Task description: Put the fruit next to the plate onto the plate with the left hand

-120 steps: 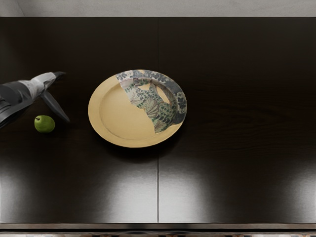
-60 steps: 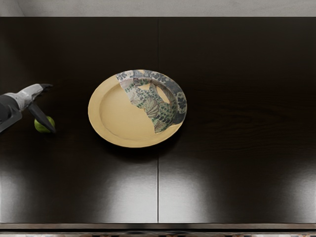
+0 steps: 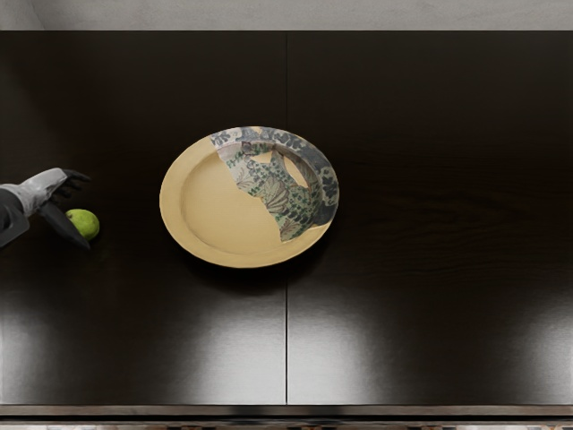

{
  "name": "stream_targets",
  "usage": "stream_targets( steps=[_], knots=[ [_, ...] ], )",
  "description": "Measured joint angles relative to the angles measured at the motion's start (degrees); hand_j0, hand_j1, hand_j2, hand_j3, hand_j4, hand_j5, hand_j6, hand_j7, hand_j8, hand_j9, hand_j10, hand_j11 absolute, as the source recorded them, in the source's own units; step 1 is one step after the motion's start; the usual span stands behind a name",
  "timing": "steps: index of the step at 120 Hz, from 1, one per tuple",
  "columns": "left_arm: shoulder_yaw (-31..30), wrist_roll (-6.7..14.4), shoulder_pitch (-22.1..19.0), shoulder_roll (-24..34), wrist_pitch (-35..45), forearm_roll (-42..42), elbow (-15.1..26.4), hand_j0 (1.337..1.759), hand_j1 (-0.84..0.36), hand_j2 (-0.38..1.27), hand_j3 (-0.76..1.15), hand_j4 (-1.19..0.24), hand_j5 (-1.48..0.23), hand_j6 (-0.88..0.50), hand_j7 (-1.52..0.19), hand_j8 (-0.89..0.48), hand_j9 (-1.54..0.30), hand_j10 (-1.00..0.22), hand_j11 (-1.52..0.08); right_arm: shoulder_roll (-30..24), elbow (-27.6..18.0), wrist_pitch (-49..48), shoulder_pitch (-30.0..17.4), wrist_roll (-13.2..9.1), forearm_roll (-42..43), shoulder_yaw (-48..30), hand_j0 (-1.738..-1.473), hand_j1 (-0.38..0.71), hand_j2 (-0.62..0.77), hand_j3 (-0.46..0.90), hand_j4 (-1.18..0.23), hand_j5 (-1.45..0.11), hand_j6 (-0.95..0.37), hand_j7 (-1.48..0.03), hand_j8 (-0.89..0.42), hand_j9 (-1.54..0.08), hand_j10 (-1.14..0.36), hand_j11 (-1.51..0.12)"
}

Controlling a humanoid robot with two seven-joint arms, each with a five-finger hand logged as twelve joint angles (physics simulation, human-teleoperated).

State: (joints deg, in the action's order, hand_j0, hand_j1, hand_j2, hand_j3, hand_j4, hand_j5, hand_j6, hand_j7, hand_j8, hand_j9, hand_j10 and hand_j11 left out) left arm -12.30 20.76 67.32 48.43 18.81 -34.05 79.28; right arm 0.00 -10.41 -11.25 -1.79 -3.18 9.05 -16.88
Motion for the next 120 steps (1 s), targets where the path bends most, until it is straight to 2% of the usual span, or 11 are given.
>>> stream_targets(
  steps=[29, 60, 81, 88, 120],
  knots=[
    [-0.01, -0.02, 0.00, 0.00, 0.00, 0.00, 0.01, 1.658, -0.03, 0.07, 0.00, -0.32, -0.42, -0.33, -0.42, -0.32, -0.42, -0.32, -0.42, 0.00, 0.01, 0.00, 0.01, -0.01, 0.00, 0.00, -1.658, -0.35, 0.00, 0.00, 0.00, 0.00, 0.00, 0.00, 0.00, 0.00, 0.00, 0.00],
    [0.01, -0.01, 0.00, 0.00, -0.25, -0.07, 0.06, 1.657, -0.09, 0.12, 0.00, -0.37, -0.50, -0.37, -0.50, -0.37, -0.50, -0.37, -0.50, 0.00, 0.01, 0.00, 0.00, 0.00, 0.00, 0.00, -1.658, -0.35, 0.00, 0.00, 0.00, 0.00, 0.00, 0.00, 0.00, 0.00, 0.00, 0.00],
    [0.06, -0.10, -0.47, 0.00, -0.40, -0.13, 0.07, 1.654, -0.11, 0.11, 0.00, -0.38, -0.56, -0.38, -0.56, -0.38, -0.56, -0.38, -0.56, 0.00, -0.01, 0.00, -0.02, 0.00, 0.00, 0.00, -1.658, -0.35, 0.00, 0.00, 0.00, 0.00, 0.00, 0.00, 0.00, 0.00, 0.00, 0.00],
    [0.07, -0.10, -0.56, 0.00, -0.43, -0.13, 0.08, 1.653, -0.11, 0.06, 0.00, -0.39, -0.58, -0.39, -0.58, -0.39, -0.58, -0.39, -0.58, 0.00, -0.01, 0.00, -0.02, -0.01, 0.00, 0.00, -1.658, -0.35, 0.00, 0.00, 0.00, 0.00, 0.00, 0.00, 0.00, 0.00, 0.00, 0.00],
    [0.00, -0.02, -0.61, 0.00, -0.45, -0.03, 0.03, 1.656, -0.21, 0.11, 0.00, -0.47, -0.64, -0.47, -0.64, -0.47, -0.64, -0.47, -0.64, 0.00, 0.00, 0.00, 0.01, -0.01, 0.00, 0.00, -1.658, -0.35, 0.00, 0.00, 0.00, 0.00, 0.00, 0.00, 0.00, 0.00, 0.00, 0.00]
  ],
)
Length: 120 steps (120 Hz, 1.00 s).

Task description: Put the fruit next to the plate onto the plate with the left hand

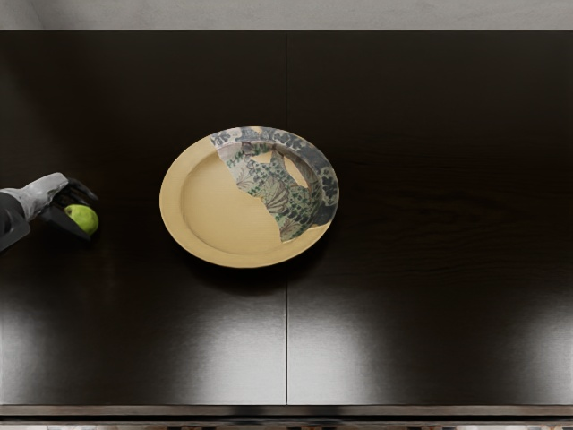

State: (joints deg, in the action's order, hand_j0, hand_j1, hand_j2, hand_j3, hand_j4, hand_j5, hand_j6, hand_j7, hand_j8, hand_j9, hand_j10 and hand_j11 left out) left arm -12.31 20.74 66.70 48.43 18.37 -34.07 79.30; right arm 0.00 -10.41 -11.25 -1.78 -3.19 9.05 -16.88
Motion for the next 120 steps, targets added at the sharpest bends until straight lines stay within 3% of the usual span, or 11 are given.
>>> stream_targets(
  steps=[54, 120],
  knots=[
    [-0.03, 0.07, 0.34, -0.33, -0.02, 0.06, -0.03, 1.657, -0.27, 0.26, 0.00, -0.59, -0.77, -0.48, -0.78, -0.48, -0.77, -0.59, -0.77, 0.00, 0.00, 0.00, -0.02, 0.00, 0.00, 0.00, -1.658, -0.35, 0.00, 0.00, 0.00, 0.00, 0.00, 0.00, 0.00, 0.00, 0.00, 0.00],
    [0.12, -0.10, 7.52, -0.88, -0.29, 0.33, -0.11, 1.656, -0.29, 0.29, 0.00, -0.61, -0.85, -0.45, -0.84, -0.45, -0.83, -0.63, -0.83, 0.00, 0.01, 0.00, -0.02, -0.01, 0.00, 0.00, -1.658, -0.35, 0.00, 0.00, 0.00, 0.00, 0.00, 0.00, 0.00, 0.00, 0.00, 0.00]
  ],
)
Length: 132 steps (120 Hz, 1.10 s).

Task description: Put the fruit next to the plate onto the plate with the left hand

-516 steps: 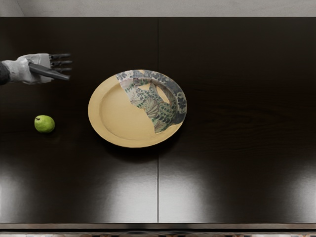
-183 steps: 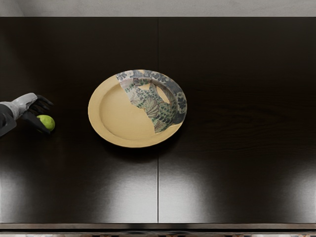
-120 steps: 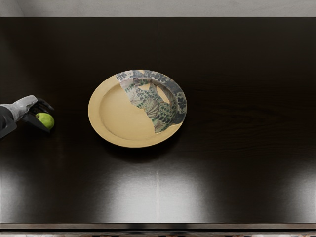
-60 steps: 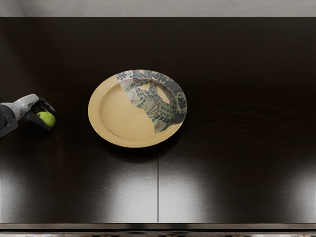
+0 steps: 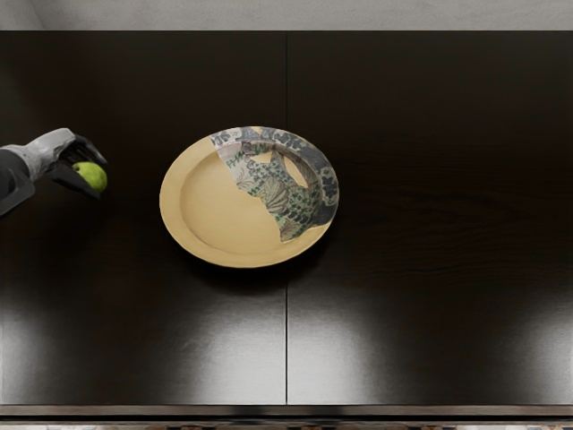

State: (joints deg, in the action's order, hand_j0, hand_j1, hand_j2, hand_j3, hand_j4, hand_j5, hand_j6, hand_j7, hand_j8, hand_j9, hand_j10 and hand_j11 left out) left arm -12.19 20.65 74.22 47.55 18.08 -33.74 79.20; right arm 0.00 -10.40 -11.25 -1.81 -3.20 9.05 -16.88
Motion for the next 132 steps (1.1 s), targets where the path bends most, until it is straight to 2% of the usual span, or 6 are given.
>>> stream_targets(
  steps=[55, 108, 132],
  knots=[
    [1.64, -0.36, 3.68, -3.32, -0.13, 0.52, 0.00, 1.656, -0.33, 0.33, 0.00, -0.61, -0.87, -0.43, -0.85, -0.42, -0.83, -0.63, -0.83, 0.00, -0.01, 0.00, 0.02, 0.02, 0.00, 0.00, -1.658, -0.35, 0.00, 0.00, 0.00, 0.00, 0.00, 0.00, 0.00, 0.00, 0.00, 0.00],
    [4.64, -0.36, 5.87, -10.22, -0.16, 2.68, 0.00, 1.656, -0.32, 0.30, 0.00, -0.61, -0.87, -0.43, -0.85, -0.42, -0.83, -0.63, -0.83, 0.00, 0.00, 0.00, 0.02, 0.02, 0.00, 0.00, -1.658, -0.35, 0.00, 0.00, 0.00, 0.00, 0.00, 0.00, 0.00, 0.00, 0.00, 0.00],
    [4.94, -0.38, 6.83, -14.09, -0.20, 4.16, 0.01, 1.657, -0.33, 0.34, 0.00, -0.61, -0.86, -0.42, -0.84, -0.43, -0.82, -0.63, -0.82, 0.00, -0.02, 0.00, 0.03, 0.01, 0.00, 0.00, -1.658, -0.35, 0.00, 0.00, 0.00, 0.00, 0.00, 0.00, 0.00, 0.00, 0.00, 0.00]
  ],
)
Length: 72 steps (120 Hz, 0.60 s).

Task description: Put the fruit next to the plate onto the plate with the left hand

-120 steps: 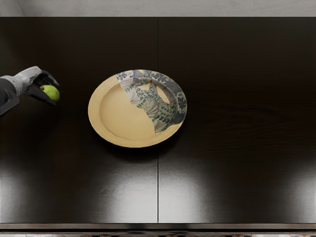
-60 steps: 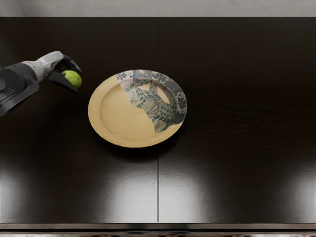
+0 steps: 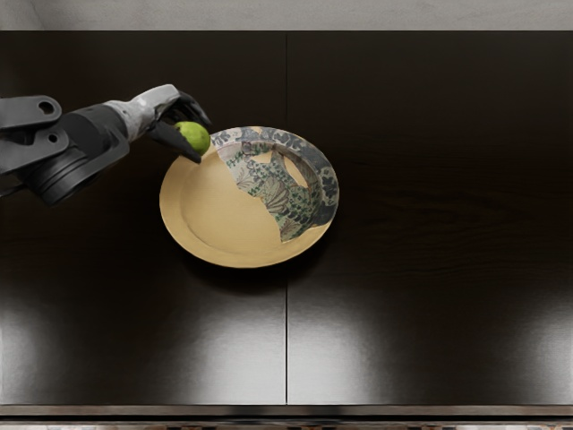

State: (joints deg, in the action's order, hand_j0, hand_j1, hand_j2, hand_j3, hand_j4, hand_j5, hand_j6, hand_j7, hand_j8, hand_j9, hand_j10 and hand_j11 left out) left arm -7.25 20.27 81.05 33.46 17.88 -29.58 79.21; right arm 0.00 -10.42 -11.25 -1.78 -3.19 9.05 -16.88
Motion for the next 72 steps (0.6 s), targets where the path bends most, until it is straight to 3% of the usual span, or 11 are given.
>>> stream_targets(
  steps=[72],
  knots=[
    [-0.28, 0.05, -2.32, -6.59, -0.78, 3.00, -0.28, 1.656, -0.32, 0.33, 0.00, -0.62, -0.85, -0.43, -0.84, -0.44, -0.83, -0.63, -0.83, 0.00, 0.02, 0.00, -0.01, 0.00, 0.00, 0.00, -1.658, -0.35, 0.00, 0.00, 0.00, 0.00, 0.00, 0.00, 0.00, 0.00, 0.00, 0.00]
  ],
)
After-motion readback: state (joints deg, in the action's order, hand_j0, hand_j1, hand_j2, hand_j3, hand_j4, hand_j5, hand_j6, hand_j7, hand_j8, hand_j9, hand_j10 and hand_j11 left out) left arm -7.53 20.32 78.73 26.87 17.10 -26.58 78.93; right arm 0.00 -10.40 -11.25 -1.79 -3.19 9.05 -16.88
